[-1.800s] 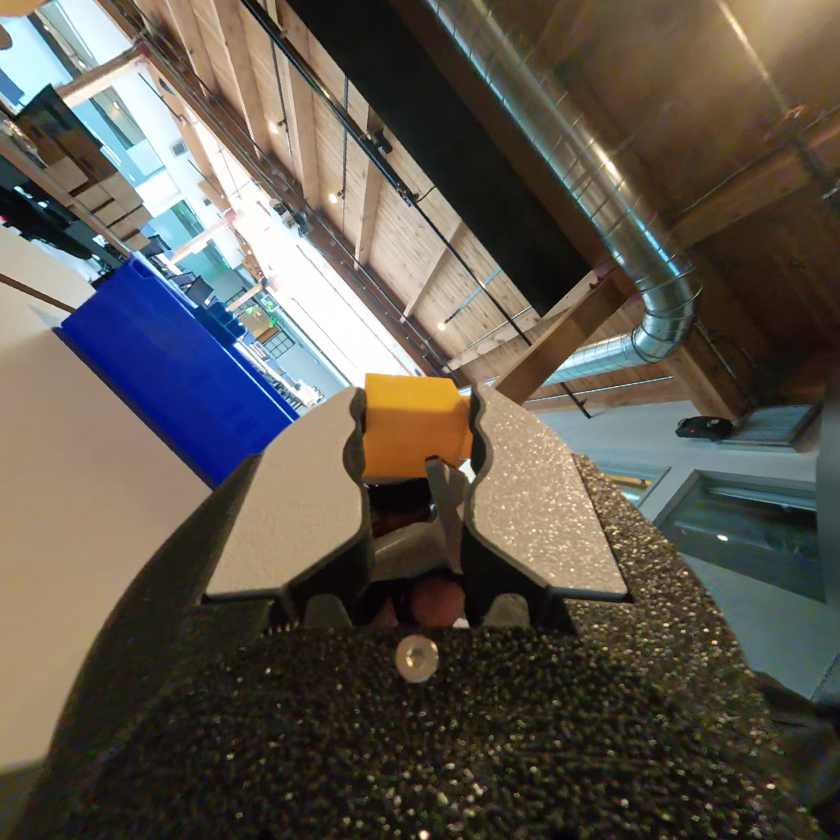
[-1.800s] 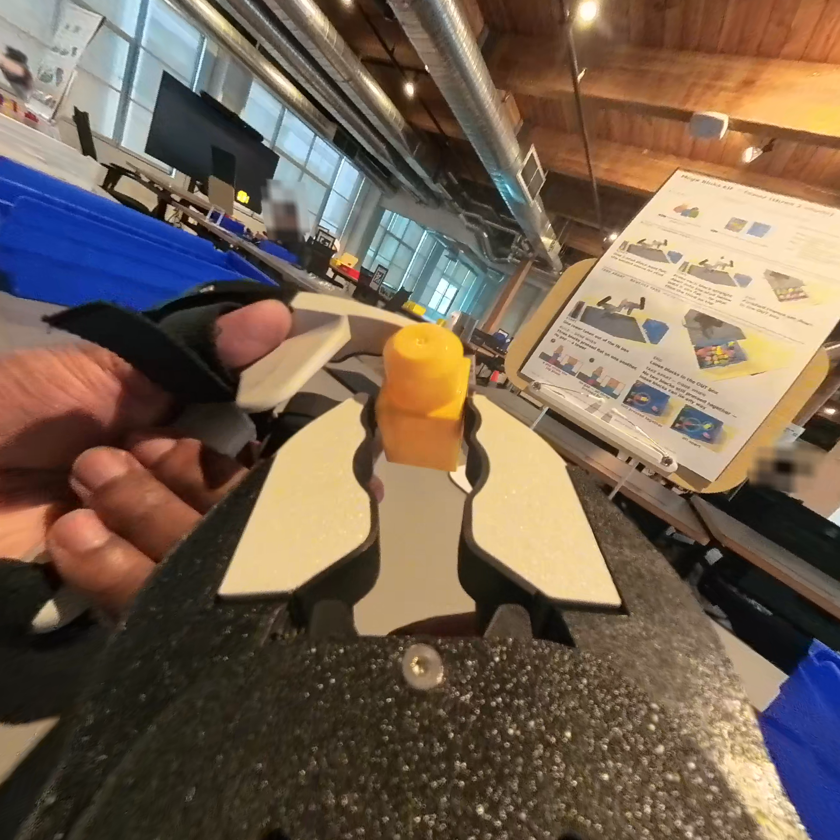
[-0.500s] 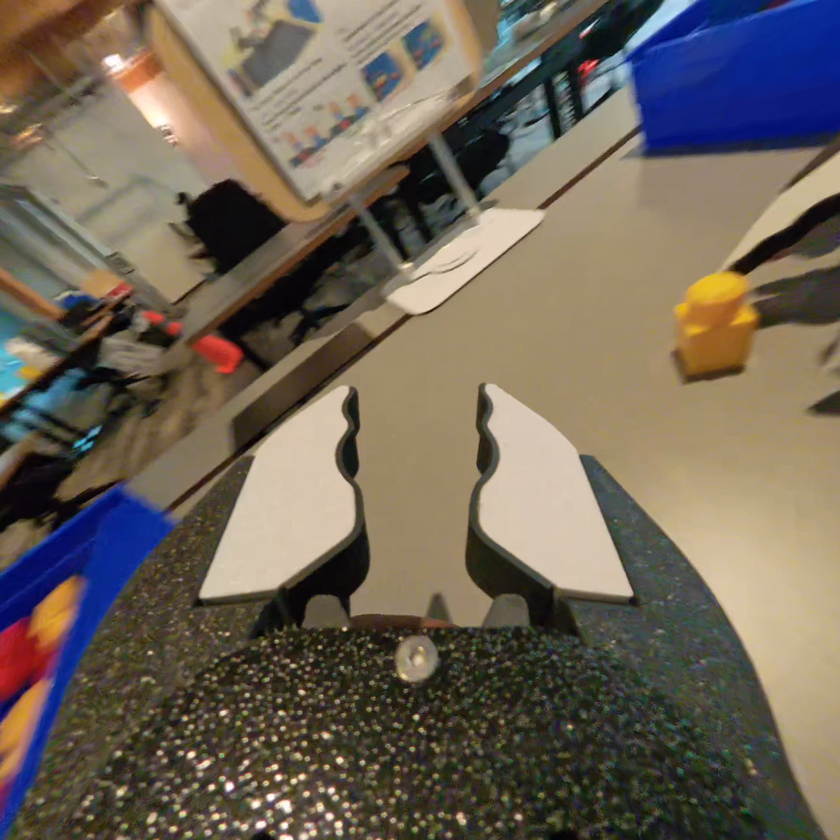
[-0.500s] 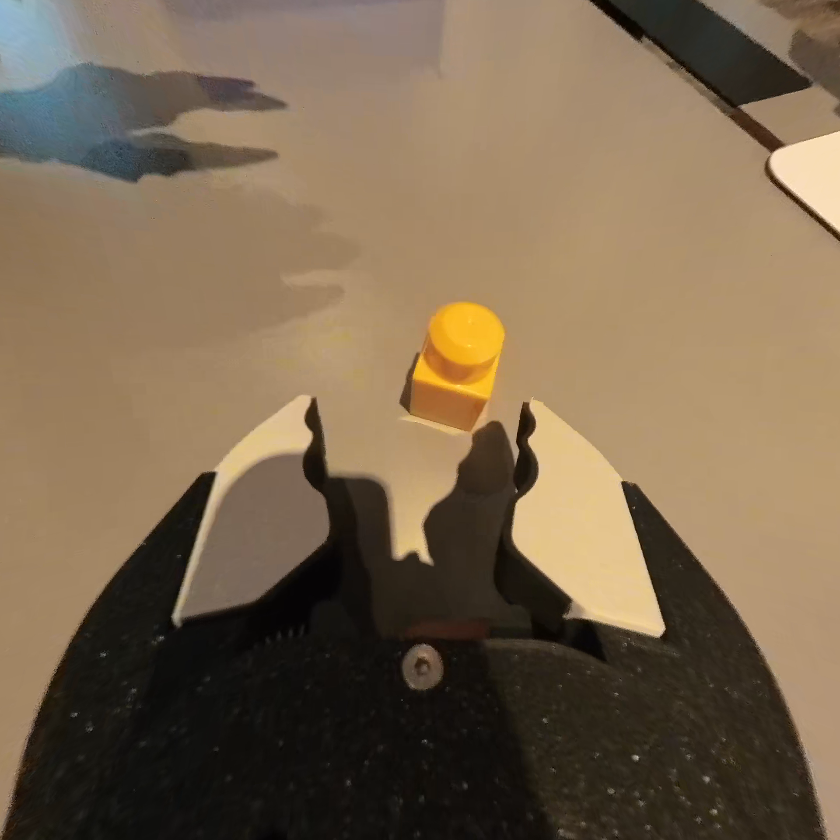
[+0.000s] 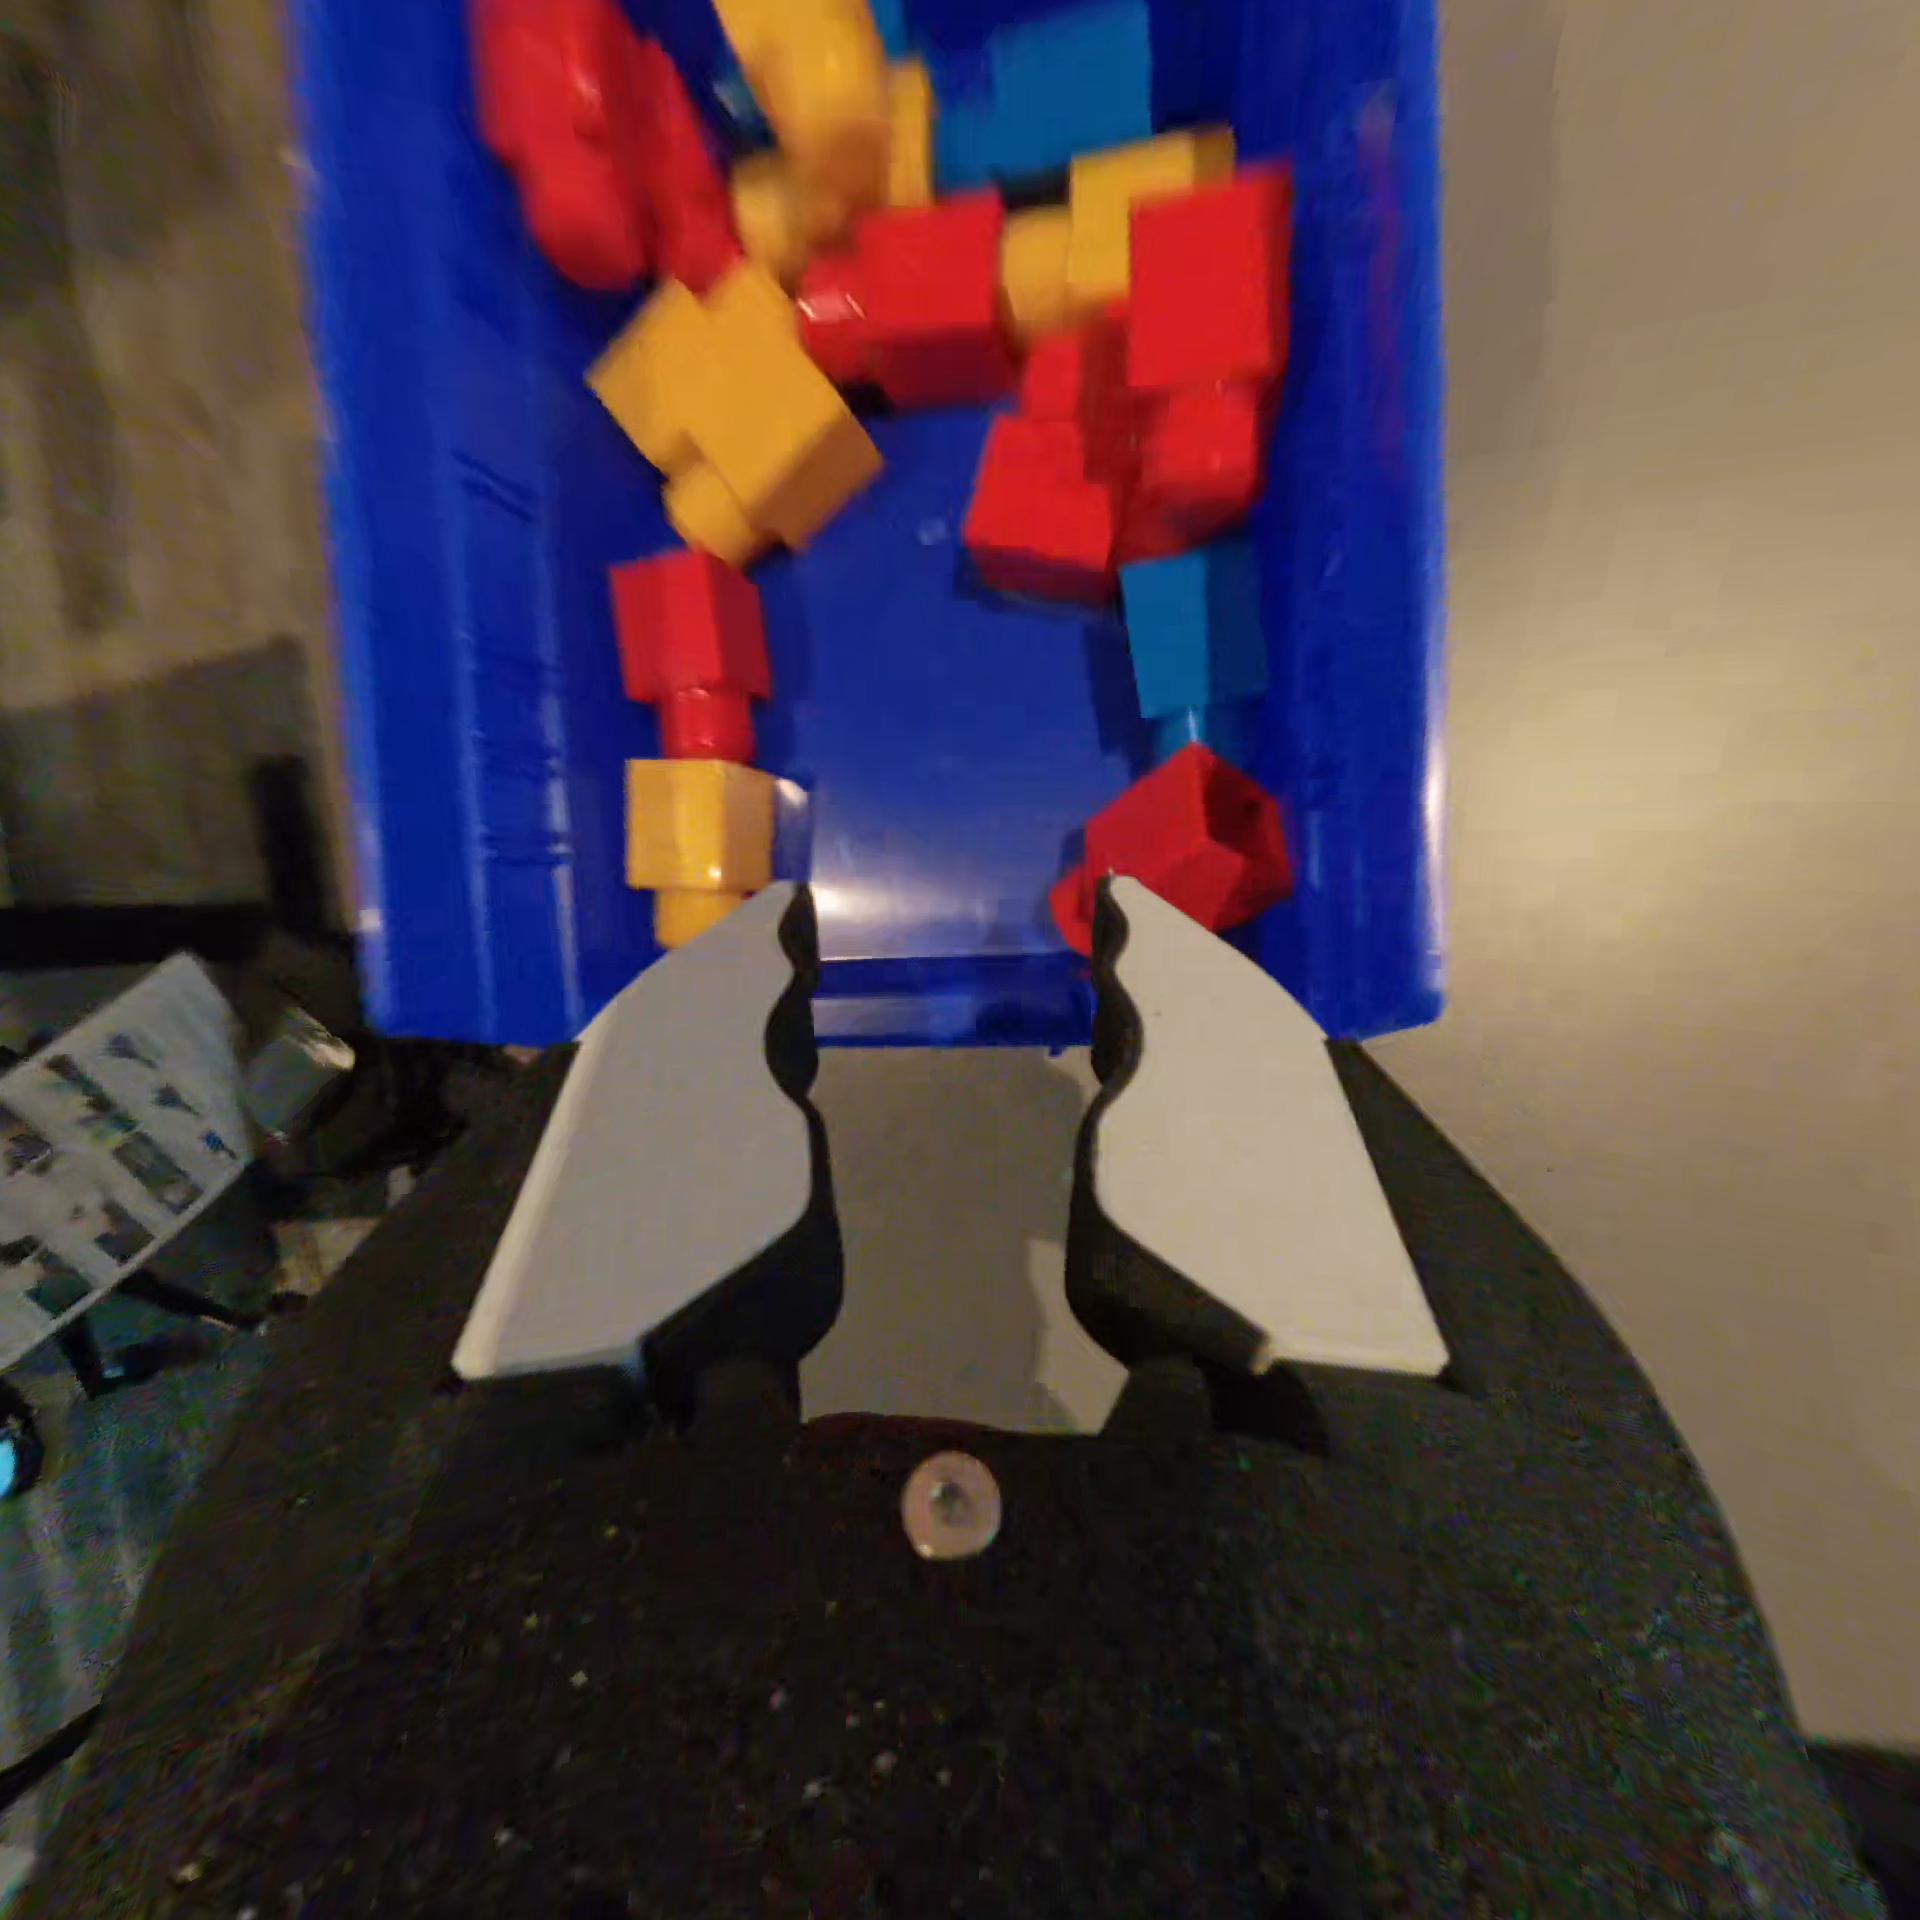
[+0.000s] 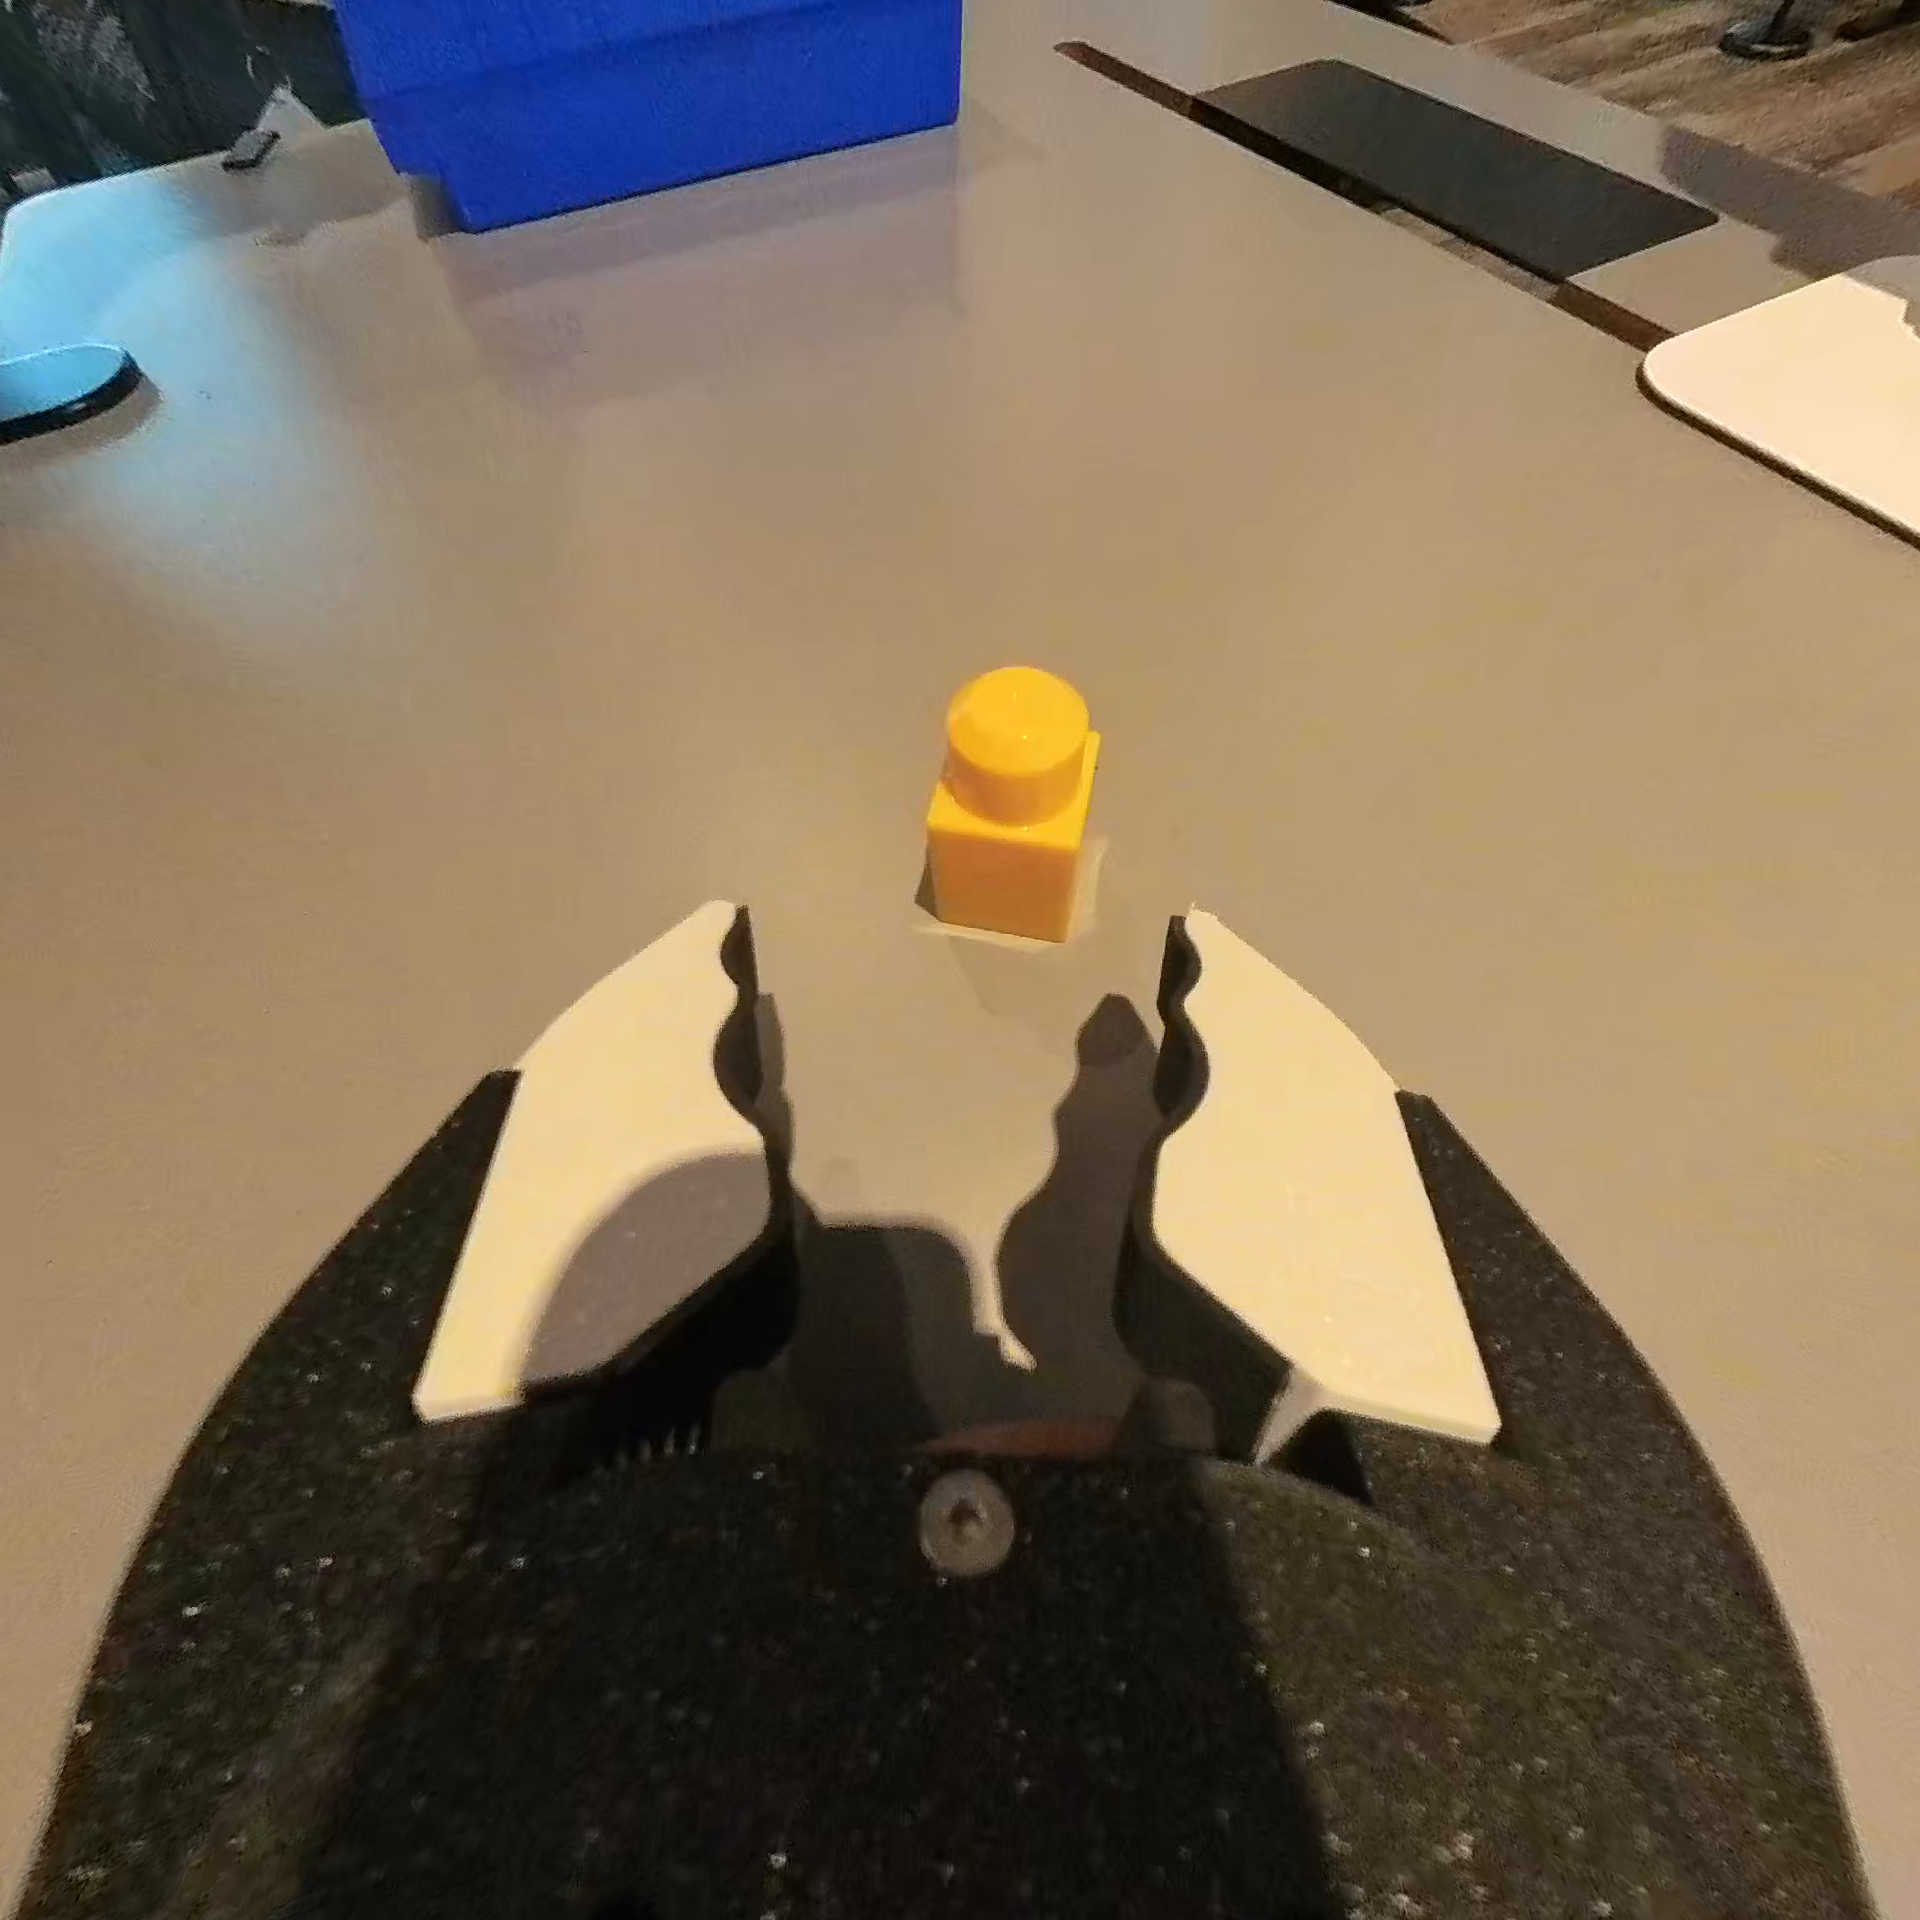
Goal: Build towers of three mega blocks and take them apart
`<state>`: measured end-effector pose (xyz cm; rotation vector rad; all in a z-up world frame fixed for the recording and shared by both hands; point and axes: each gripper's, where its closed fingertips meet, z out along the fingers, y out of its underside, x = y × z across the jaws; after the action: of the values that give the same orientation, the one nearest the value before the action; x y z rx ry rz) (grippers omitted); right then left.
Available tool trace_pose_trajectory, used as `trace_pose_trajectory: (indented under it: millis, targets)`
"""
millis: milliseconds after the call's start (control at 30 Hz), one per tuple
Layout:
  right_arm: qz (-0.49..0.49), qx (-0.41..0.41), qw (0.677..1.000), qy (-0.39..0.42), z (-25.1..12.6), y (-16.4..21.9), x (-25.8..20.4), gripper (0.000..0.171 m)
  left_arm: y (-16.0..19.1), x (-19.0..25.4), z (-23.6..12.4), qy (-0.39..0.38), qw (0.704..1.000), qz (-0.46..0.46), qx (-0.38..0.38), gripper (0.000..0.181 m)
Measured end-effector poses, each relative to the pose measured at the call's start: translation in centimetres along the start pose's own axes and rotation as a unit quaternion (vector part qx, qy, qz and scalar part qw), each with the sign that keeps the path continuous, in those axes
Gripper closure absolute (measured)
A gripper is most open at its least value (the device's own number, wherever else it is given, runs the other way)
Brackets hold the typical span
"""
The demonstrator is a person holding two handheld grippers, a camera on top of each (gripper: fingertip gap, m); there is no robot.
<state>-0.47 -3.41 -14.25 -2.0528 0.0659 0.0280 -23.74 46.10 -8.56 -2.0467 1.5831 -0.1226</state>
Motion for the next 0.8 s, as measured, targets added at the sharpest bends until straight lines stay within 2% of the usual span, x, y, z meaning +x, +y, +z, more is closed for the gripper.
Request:
trace_pose_trajectory:
  millis: [100,200,333,467,500,600,800]
  targets:
    - [0.002,0.002,1.000,-0.001,0.0,-0.1,0.0,0.097,1.0,1.1,2.3,0.034,0.996,0.054,-0.057,0.132]
    - [0.010,0.003,1.000,-0.003,-0.1,-0.1,0.2,0.098,1.0,3.0,3.1,0.079,0.990,0.093,-0.068,0.132]
    - [0.009,0.004,1.000,-0.002,-0.1,-0.1,0.2,0.099,1.4,3.7,4.0,0.094,0.985,0.112,-0.096,0.137]
    - [0.000,0.002,1.000,0.001,0.0,0.0,0.1,0.100,3.0,3.4,6.4,0.113,0.975,0.114,-0.155,0.132]
    - [-0.003,0.001,1.000,0.002,0.0,0.0,0.0,0.100,2.8,3.2,6.8,0.126,0.976,0.091,-0.154,0.131]
    - [-0.007,0.002,1.000,0.004,-0.1,0.0,0.0,0.100,2.1,-0.1,7.7,0.056,0.986,0.054,-0.147,0.130]
    - [0.005,0.002,1.000,-0.002,0.0,0.0,0.1,0.102,1.4,-1.5,6.9,0.051,0.992,0.035,-0.111,0.126]
